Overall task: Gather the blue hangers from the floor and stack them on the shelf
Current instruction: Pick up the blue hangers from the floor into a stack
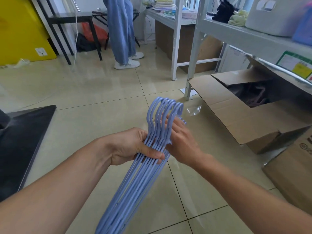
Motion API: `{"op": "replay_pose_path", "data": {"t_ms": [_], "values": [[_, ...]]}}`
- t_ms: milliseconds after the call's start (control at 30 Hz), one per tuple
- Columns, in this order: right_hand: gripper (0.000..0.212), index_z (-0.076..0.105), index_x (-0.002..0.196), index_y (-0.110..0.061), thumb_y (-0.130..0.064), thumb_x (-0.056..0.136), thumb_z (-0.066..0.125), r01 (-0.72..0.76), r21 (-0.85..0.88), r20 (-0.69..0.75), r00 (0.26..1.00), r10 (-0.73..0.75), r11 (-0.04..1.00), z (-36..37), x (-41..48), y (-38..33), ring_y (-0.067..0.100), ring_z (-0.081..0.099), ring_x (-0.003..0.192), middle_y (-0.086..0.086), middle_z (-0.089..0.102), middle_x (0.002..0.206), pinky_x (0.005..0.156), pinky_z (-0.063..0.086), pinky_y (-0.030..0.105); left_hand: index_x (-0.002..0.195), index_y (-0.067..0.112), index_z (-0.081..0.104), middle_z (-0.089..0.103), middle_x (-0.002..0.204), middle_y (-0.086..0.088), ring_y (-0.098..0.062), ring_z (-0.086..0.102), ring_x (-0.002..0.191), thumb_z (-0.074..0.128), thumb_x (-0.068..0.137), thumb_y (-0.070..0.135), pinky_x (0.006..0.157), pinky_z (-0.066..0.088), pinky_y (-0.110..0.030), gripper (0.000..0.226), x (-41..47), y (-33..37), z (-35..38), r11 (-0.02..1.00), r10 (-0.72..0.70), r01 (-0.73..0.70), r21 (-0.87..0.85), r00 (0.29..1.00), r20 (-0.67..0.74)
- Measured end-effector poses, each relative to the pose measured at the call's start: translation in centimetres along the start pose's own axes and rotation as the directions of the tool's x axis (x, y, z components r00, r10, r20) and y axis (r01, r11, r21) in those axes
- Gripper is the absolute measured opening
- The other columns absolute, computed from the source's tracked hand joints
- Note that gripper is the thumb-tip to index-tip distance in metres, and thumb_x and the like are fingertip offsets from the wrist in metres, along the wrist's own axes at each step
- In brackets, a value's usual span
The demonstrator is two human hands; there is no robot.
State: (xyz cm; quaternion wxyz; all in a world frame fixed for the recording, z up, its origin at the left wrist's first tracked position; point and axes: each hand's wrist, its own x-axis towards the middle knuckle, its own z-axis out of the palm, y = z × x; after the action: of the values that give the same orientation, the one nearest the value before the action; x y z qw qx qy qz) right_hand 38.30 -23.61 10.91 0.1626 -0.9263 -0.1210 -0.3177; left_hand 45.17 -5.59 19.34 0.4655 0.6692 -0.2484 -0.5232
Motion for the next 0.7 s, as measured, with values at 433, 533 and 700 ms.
{"op": "replay_pose_path", "data": {"t_ms": [433,533,700], "values": [[0.038,0.069,0.104,-0.004,0.000,0.077,0.042,0.006,-0.086,0.101,0.995,0.002,0.996,-1.9,1.2,-0.6,0.031,0.067,0.080,0.008,0.073,0.093,0.066,0.053,0.041,0.094,0.004,0.067,0.071,0.082,-0.009,-0.020,0.068,0.078,0.069,0.080,-0.001,0.081,0.055,-0.032,0.014,-1.5,1.1,-2.1,0.999,-0.046,0.048,-0.009,0.992,0.116],[0.041,0.067,0.097,-0.007,-0.005,0.070,0.036,-0.019,-0.096,0.148,0.988,0.033,0.995,-2.8,1.6,-1.0,0.032,0.060,0.066,0.006,0.069,0.079,0.056,0.048,0.036,0.106,-0.002,0.064,0.073,0.085,-0.010,-0.020,0.070,0.079,0.068,0.080,-0.002,0.078,0.057,-0.030,0.026,-1.9,1.6,-2.3,0.998,-0.065,0.066,-0.011,0.994,0.091],[0.027,0.066,0.087,-0.011,0.002,0.066,0.056,-0.074,-0.162,0.169,0.980,0.102,0.984,-4.4,2.4,-1.7,0.031,0.056,0.058,0.003,0.065,0.069,0.050,0.044,0.033,0.097,0.008,0.068,0.069,0.086,-0.010,-0.020,0.068,0.078,0.083,0.072,0.014,0.071,0.054,-0.033,0.029,-3.7,2.7,-1.7,0.975,0.018,0.002,0.224,0.996,-0.086]]}}
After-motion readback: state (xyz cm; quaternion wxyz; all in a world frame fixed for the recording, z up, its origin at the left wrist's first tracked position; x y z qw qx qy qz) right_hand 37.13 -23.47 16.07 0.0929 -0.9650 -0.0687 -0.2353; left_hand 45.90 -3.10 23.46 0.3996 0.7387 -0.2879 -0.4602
